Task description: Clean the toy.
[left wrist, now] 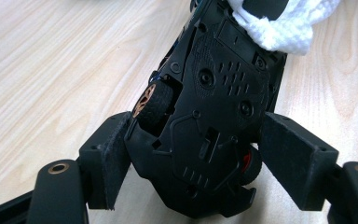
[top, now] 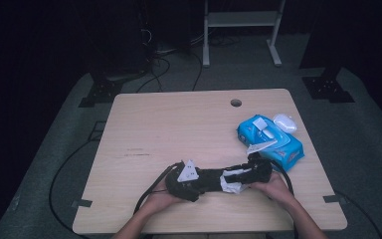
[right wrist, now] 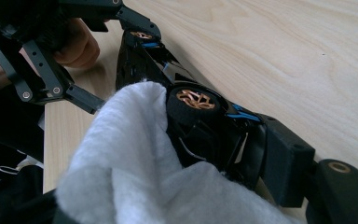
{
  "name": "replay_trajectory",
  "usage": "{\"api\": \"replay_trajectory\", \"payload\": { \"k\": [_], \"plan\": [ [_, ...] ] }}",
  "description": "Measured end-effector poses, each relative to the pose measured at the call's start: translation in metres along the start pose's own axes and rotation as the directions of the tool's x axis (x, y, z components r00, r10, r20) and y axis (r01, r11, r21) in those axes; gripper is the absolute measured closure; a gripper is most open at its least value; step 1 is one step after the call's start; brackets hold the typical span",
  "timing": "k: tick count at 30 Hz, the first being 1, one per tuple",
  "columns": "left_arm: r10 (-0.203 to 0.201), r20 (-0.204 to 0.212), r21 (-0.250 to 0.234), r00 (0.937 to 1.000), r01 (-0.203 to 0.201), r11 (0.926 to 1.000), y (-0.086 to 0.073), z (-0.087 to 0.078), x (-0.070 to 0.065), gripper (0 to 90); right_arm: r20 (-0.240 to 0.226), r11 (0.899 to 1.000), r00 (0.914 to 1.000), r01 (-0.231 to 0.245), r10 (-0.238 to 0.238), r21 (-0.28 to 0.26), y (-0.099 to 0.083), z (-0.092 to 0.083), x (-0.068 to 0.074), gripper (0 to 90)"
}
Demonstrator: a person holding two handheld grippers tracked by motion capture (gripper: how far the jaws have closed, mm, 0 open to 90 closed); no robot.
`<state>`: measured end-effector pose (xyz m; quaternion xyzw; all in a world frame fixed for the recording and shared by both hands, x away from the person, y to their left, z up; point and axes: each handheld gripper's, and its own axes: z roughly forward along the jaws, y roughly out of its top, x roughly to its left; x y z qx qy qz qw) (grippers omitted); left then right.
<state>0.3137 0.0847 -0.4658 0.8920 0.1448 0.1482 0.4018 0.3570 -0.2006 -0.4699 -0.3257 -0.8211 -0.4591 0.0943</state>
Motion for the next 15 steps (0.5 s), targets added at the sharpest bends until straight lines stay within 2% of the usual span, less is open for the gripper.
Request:
{"api": "replay_trajectory", "payload": {
  "k": [4,6,7,8,9,10,11,12,13,14,15],
  "plan": [
    [-0.004,0.004,0.006,1.0000,0.004,1.0000,0.000,-0.001,0.002,26.8,0.007,1.000,0.9997,0.022,-0.022,-0.001,0.000,0.000,0.002,39.1],
    [-0.028,0.025,-0.004,0.9993,0.028,0.9996,0.000,-0.003,0.006,27.2,0.010,0.999,0.9994,0.034,-0.034,-0.005,0.000,0.000,0.003,39.4],
    [-0.067,0.041,-0.019,0.9969,0.068,0.9975,0.000,-0.006,0.010,24.5,0.019,0.998,0.9979,0.063,-0.063,-0.004,0.000,-0.001,0.005,39.9],
    [-0.154,0.081,-0.043,0.9847,0.158,0.9866,-0.002,-0.008,0.020,22.3,0.027,0.997,0.9964,0.080,-0.080,-0.003,0.000,-0.001,0.007,40.2],
    [-0.182,0.092,-0.046,0.9790,0.187,0.9814,-0.002,-0.008,0.023,21.5,0.033,0.995,0.9944,0.101,-0.101,-0.003,0.000,-0.001,0.009,40.7],
    [-0.182,0.092,-0.046,0.9790,0.187,0.9814,-0.002,-0.008,0.023,20.9,0.033,0.995,0.9944,0.101,-0.101,-0.003,0.000,-0.001,0.009,40.7],
    [-0.233,0.131,-0.044,0.9637,0.240,0.9698,-0.006,-0.007,0.031,21.2,0.044,0.992,0.9908,0.128,-0.128,0.000,0.000,-0.002,0.013,41.5],
    [-0.233,0.131,-0.044,0.9637,0.240,0.9698,-0.006,-0.007,0.031,22.4,0.044,0.992,0.9908,0.128,-0.128,0.000,0.000,-0.002,0.013,41.5],
    [-0.255,0.172,-0.015,0.9515,0.261,0.9652,-0.008,-0.003,0.033,23.2,0.058,0.986,0.9844,0.166,-0.166,0.002,0.000,-0.002,0.017,42.5],
    [-0.255,0.172,-0.015,0.9515,0.261,0.9652,-0.008,-0.003,0.033,24.9,0.058,0.986,0.9844,0.166,-0.166,0.002,0.000,-0.002,0.017,42.5],
    [-0.238,0.205,0.005,0.9495,0.242,0.9702,-0.008,0.001,0.031,28.5,0.071,0.981,0.9788,0.192,-0.192,0.005,0.000,-0.002,0.020,43.0]
  ]
}}
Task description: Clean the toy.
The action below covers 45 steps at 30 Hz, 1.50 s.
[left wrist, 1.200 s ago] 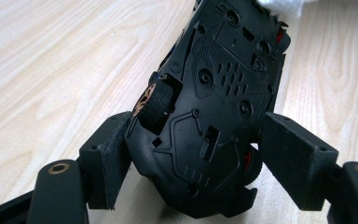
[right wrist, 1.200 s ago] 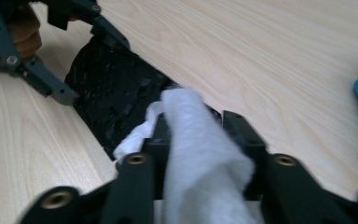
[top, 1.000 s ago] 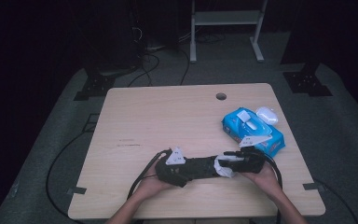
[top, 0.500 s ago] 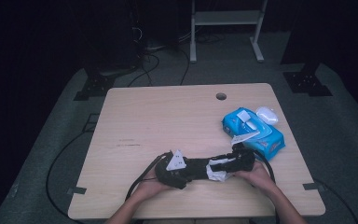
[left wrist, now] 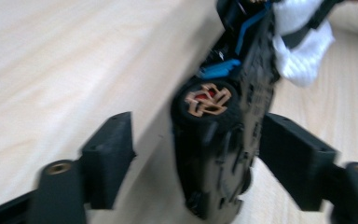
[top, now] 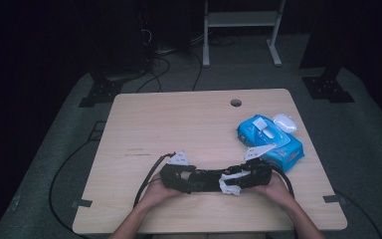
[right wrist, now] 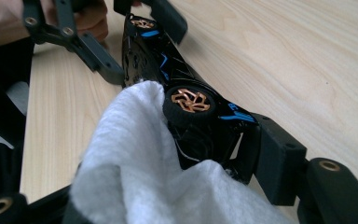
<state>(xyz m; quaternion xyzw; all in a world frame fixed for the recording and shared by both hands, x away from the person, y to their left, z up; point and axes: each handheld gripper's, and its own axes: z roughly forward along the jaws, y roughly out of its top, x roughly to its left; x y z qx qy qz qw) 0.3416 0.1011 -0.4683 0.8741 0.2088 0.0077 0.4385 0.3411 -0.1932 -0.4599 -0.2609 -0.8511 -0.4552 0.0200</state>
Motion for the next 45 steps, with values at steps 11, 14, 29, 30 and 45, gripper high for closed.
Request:
{"api": "replay_trajectory", "payload": {
  "k": [11,14,29,30,45],
  "plan": [
    [0.091,-0.071,-0.036,0.9934,-0.093,0.9950,0.002,-0.005,-0.008,56.8,0.095,0.994,0.9904,0.096,-0.101,0.048,0.007,0.002,0.009,43.3],
    [0.096,-0.086,-0.045,0.9916,-0.100,0.9939,0.002,-0.006,-0.009,59.9,0.141,0.992,0.9829,0.110,-0.119,0.068,0.008,0.002,0.010,41.2],
    [0.101,-0.104,-0.057,0.9894,-0.107,0.9926,-0.001,-0.009,-0.013,61.9,0.285,0.999,0.9574,0.039,-0.047,0.033,-0.009,-0.027,0.020,56.1],
    [0.097,-0.105,-0.060,0.9897,-0.104,0.9927,-0.002,-0.008,-0.014,61.9,0.293,0.999,0.9549,0.042,-0.046,0.023,-0.010,-0.032,0.021,62.8],
    [0.079,-0.097,-0.090,0.9921,-0.088,0.9921,-0.002,-0.004,-0.023,63.7,0.341,0.980,0.9337,0.160,-0.110,-0.121,0.039,0.005,0.057,85.7]
  ]
}}
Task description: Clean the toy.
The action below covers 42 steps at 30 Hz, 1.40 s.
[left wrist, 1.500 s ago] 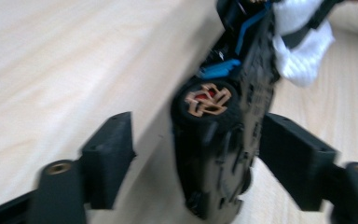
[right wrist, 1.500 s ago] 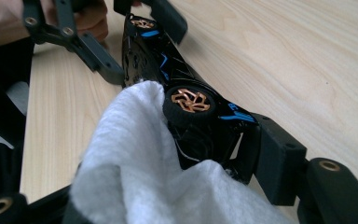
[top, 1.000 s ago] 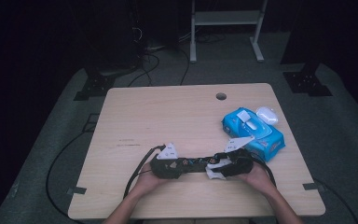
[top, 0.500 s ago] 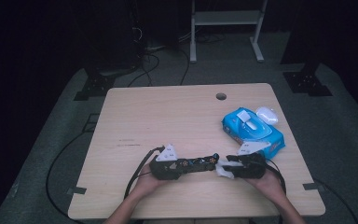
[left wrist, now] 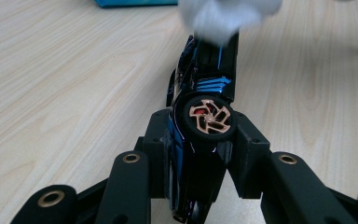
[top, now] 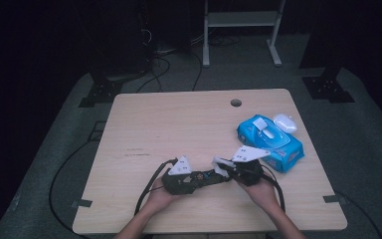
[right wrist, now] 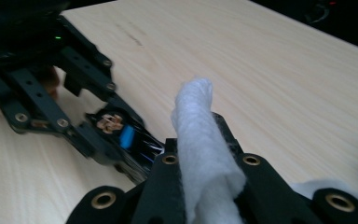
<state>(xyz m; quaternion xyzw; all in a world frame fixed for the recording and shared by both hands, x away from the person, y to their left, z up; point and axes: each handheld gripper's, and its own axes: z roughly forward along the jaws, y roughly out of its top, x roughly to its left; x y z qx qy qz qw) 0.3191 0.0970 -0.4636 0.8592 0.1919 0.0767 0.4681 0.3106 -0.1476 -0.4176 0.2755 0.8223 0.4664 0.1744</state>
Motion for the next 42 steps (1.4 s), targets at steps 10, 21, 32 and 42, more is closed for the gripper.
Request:
{"api": "replay_trajectory", "payload": {
  "k": [10,21,32,42],
  "plan": [
    [0.002,0.013,-0.010,0.9999,-0.002,0.9999,0.002,-0.003,0.001,62.5,-0.077,0.999,0.9969,-0.014,0.018,0.048,-0.004,0.003,0.005,52.0],
    [0.002,0.016,-0.029,0.9999,-0.001,0.9996,0.004,-0.007,0.002,61.0,-0.064,0.998,0.9975,-0.026,0.029,0.054,-0.011,-0.023,-0.007,66.0],
    [0.005,0.020,0.001,0.9998,-0.005,1.0000,0.001,-0.005,0.003,64.2,0.020,0.997,0.9995,0.023,-0.025,0.077,-0.015,-0.013,-0.004,85.1],
    [0.000,0.023,-0.007,0.9997,0.000,1.0000,0.000,-0.005,0.002,64.4,-0.069,0.998,0.9968,0.042,-0.040,0.039,0.000,0.020,0.022,85.5]
  ]
}}
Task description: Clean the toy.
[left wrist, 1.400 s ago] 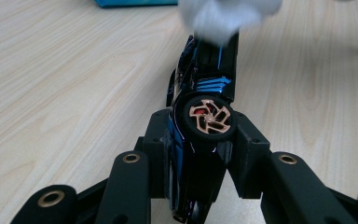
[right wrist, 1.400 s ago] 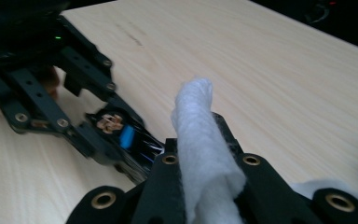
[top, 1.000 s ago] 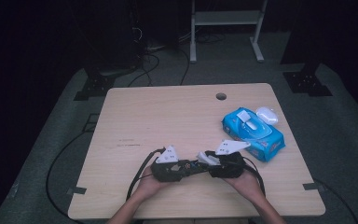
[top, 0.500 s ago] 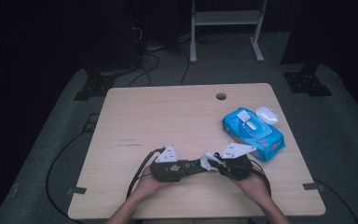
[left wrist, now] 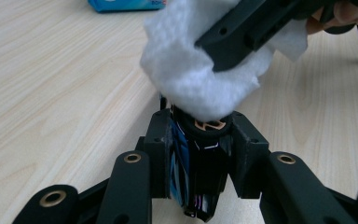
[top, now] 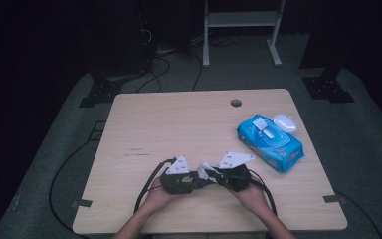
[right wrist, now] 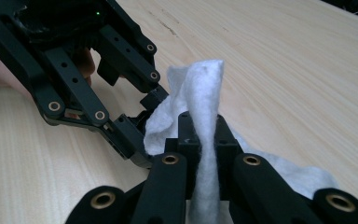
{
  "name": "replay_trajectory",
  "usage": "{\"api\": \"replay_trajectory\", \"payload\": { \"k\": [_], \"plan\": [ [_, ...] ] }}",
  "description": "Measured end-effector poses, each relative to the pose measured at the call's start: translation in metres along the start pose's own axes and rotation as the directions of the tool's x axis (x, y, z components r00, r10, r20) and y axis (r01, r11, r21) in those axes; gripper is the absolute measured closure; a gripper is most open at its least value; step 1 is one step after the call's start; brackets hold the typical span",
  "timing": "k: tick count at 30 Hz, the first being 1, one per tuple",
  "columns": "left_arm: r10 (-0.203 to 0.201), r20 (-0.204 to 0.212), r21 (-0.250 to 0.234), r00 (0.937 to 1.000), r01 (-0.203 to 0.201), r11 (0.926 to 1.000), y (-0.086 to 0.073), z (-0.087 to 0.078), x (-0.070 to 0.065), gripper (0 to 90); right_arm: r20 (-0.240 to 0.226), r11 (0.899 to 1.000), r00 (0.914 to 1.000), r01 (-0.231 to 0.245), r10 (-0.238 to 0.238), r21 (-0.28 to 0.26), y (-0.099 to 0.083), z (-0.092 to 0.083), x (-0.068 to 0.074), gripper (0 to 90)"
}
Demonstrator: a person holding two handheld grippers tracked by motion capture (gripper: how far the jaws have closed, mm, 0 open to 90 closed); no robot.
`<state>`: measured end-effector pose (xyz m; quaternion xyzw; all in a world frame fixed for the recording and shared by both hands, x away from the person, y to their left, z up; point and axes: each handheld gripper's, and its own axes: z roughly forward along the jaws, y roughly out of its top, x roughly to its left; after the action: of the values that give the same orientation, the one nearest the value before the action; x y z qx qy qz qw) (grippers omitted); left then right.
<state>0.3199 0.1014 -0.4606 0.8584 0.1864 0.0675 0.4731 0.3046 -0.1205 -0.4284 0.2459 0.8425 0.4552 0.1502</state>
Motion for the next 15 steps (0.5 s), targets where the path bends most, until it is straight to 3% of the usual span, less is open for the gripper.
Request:
{"api": "replay_trajectory", "payload": {
  "k": [2,5,6,10,11,12,13,15],
  "plan": [
    [-0.002,-0.007,0.009,1.0000,0.002,1.0000,0.000,0.000,0.000,60.6,0.062,1.000,0.9981,-0.005,0.004,0.016,-0.003,-0.006,-0.008,85.6],
    [-0.006,-0.012,0.030,0.9999,0.007,0.9995,-0.002,0.004,-0.001,61.2,0.092,0.999,0.9947,-0.047,0.046,0.012,-0.007,-0.012,-0.016,85.6],
    [0.002,-0.018,0.033,0.9998,-0.002,0.9995,-0.002,0.005,-0.002,63.6,0.092,0.999,0.9951,-0.036,0.035,0.010,-0.006,-0.011,-0.013,85.6],
    [0.019,-0.040,0.036,0.9990,-0.018,0.9992,-0.001,0.006,-0.003,65.3,0.056,1.000,0.9985,-0.002,0.001,0.007,-0.001,0.000,0.002,85.6],
    [0.013,-0.031,0.032,0.9994,-0.012,0.9994,-0.002,0.004,-0.001,66.0,0.038,0.999,0.9988,0.030,-0.030,-0.010,0.003,0.005,0.013,85.8],
    [0.017,-0.032,0.034,0.9993,-0.016,0.9993,-0.002,0.004,-0.001,66.2,-0.020,1.000,0.9997,0.012,-0.012,-0.016,0.004,0.007,0.015,85.8],
    [0.020,-0.032,0.036,0.9993,-0.019,0.9992,-0.001,0.004,-0.002,66.3,-0.037,1.000,0.9993,0.011,-0.012,-0.019,0.005,0.007,0.017,85.8],
    [0.023,-0.033,0.037,0.9992,-0.022,0.9991,-0.001,0.004,-0.002,66.3,-0.029,0.999,0.9992,0.028,-0.028,-0.015,0.005,0.007,0.018,85.8]
  ]
}}
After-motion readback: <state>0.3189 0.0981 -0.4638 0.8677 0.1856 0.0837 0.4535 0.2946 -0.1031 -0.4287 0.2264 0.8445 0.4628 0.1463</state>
